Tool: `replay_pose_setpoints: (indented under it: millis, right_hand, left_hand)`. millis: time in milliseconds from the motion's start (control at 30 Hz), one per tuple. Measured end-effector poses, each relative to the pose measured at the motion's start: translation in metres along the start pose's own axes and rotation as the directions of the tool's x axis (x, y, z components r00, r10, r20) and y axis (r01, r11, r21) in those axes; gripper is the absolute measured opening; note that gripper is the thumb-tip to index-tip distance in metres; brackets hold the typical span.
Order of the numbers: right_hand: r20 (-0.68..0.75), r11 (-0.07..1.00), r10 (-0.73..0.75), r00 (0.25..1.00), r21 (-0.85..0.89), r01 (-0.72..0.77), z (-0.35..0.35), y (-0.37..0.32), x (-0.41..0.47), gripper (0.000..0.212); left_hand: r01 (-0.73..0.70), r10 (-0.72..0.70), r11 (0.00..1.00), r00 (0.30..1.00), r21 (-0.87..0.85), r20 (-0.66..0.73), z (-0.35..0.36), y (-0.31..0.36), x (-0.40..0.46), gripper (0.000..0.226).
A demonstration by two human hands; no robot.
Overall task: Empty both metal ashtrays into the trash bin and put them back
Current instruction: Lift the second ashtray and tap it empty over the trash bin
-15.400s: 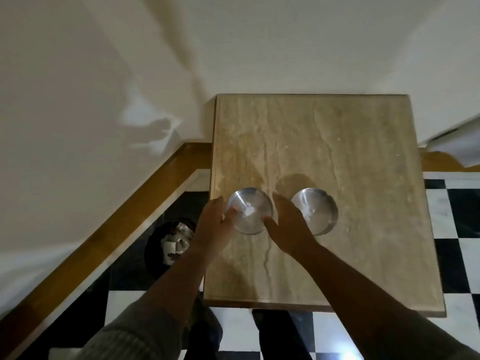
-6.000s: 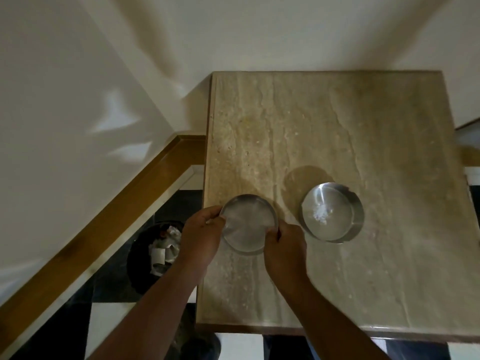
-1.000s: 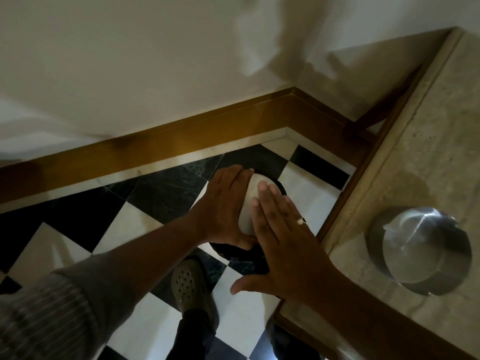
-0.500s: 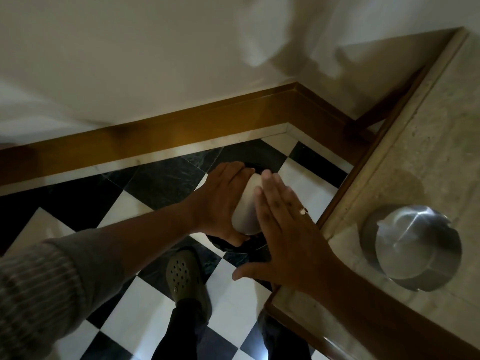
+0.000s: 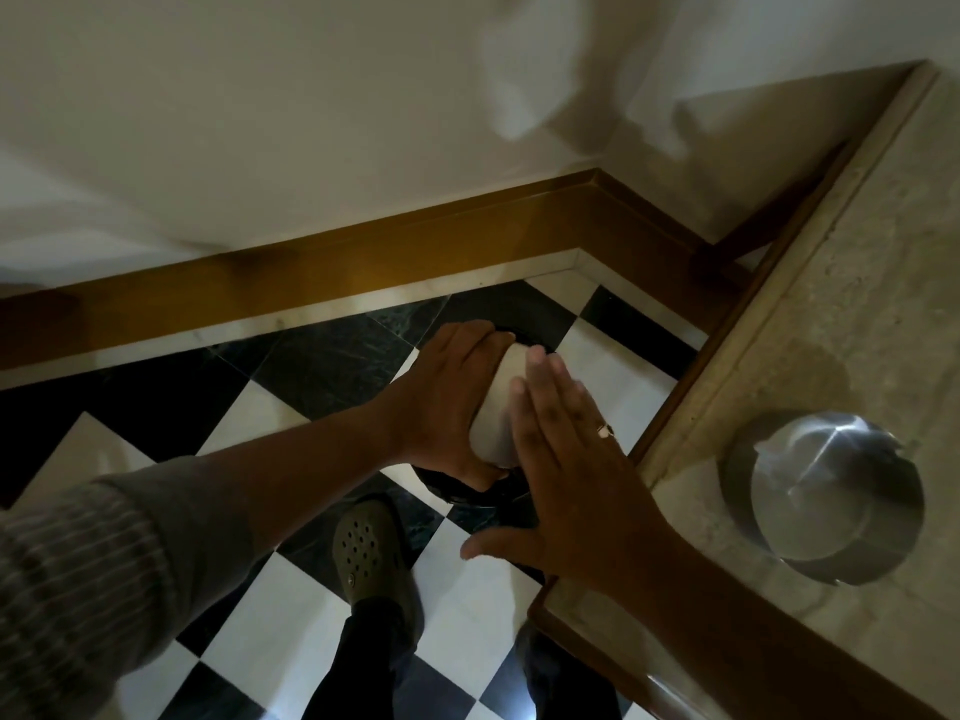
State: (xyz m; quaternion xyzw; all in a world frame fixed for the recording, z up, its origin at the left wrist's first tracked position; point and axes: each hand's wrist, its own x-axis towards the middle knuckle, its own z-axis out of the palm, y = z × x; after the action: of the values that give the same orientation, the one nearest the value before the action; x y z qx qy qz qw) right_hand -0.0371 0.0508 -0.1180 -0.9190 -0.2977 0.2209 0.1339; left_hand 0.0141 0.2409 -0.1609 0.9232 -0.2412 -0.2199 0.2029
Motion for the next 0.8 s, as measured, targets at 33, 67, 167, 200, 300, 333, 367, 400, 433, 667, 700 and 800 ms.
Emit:
replay_pose_setpoints:
  millis: [33, 67, 167, 200, 300, 333, 367, 400, 433, 667, 700, 800]
  right_hand:
    - [0.032, 0.999, -0.019, 0.999, -0.026, 0.019, 0.001, -0.001, 0.000, 0.129]
    - [0.076, 0.998, -0.039, 0.996, -0.039, 0.042, 0.004, -0.003, -0.001, 0.130]
    - [0.016, 0.996, -0.079, 0.997, -0.042, 0.080, 0.003, -0.006, 0.000, 0.122]
    - [-0.043, 0.997, -0.081, 0.996, -0.014, 0.081, 0.003, -0.005, 0.001, 0.121]
    - [0.046, 0.994, -0.092, 0.995, -0.055, 0.095, 0.005, -0.004, 0.002, 0.128]
    - [0.100, 0.994, -0.086, 0.991, -0.066, 0.093, 0.007, -0.003, 0.000, 0.129]
    - [0.102, 0.992, -0.091, 0.991, -0.074, 0.099, 0.007, -0.003, 0.000, 0.126]
    - [0.072, 0.993, -0.089, 0.993, -0.069, 0.094, 0.006, -0.003, 0.000, 0.123]
    - [0.015, 0.995, -0.082, 0.996, -0.048, 0.083, 0.006, -0.003, 0.000, 0.119]
    - [0.142, 0.984, -0.039, 0.989, -0.167, 0.063, 0.012, -0.003, 0.001, 0.121]
    - [0.089, 0.983, -0.035, 0.995, -0.178, 0.050, 0.011, -0.002, 0.002, 0.114]
    - [-0.002, 0.977, -0.013, 1.000, -0.211, 0.013, 0.008, 0.000, 0.003, 0.097]
  left_hand:
    - [-0.002, 0.002, 1.000, 1.000, 0.007, 0.002, -0.001, 0.001, 0.000, 0.130]
    - [-0.002, 0.001, 1.000, 1.000, 0.018, 0.020, -0.001, 0.001, -0.001, 0.132]
    - [-0.009, 0.009, 1.000, 1.000, -0.001, 0.024, -0.001, 0.002, -0.007, 0.130]
    - [-0.009, 0.009, 1.000, 1.000, -0.016, 0.009, -0.002, 0.002, -0.008, 0.129]
    - [-0.026, 0.026, 1.000, 1.000, -0.013, 0.004, -0.002, 0.002, -0.009, 0.129]
    - [-0.030, 0.029, 1.000, 0.999, 0.009, 0.028, -0.001, 0.002, -0.008, 0.130]
    - [-0.022, 0.022, 1.000, 0.999, 0.012, 0.044, -0.001, 0.002, -0.010, 0.131]
    - [-0.012, 0.013, 1.000, 0.999, -0.004, 0.038, 0.000, 0.002, -0.012, 0.130]
    - [-0.003, 0.004, 1.000, 1.000, -0.031, 0.021, 0.001, 0.000, -0.013, 0.129]
    - [0.013, -0.013, 1.000, 0.995, 0.001, 0.104, 0.008, -0.007, -0.017, 0.133]
    - [0.020, -0.017, 0.999, 0.997, -0.041, 0.076, 0.008, -0.007, -0.017, 0.133]
    - [0.014, -0.014, 0.993, 1.000, -0.115, -0.002, 0.003, -0.002, -0.016, 0.132]
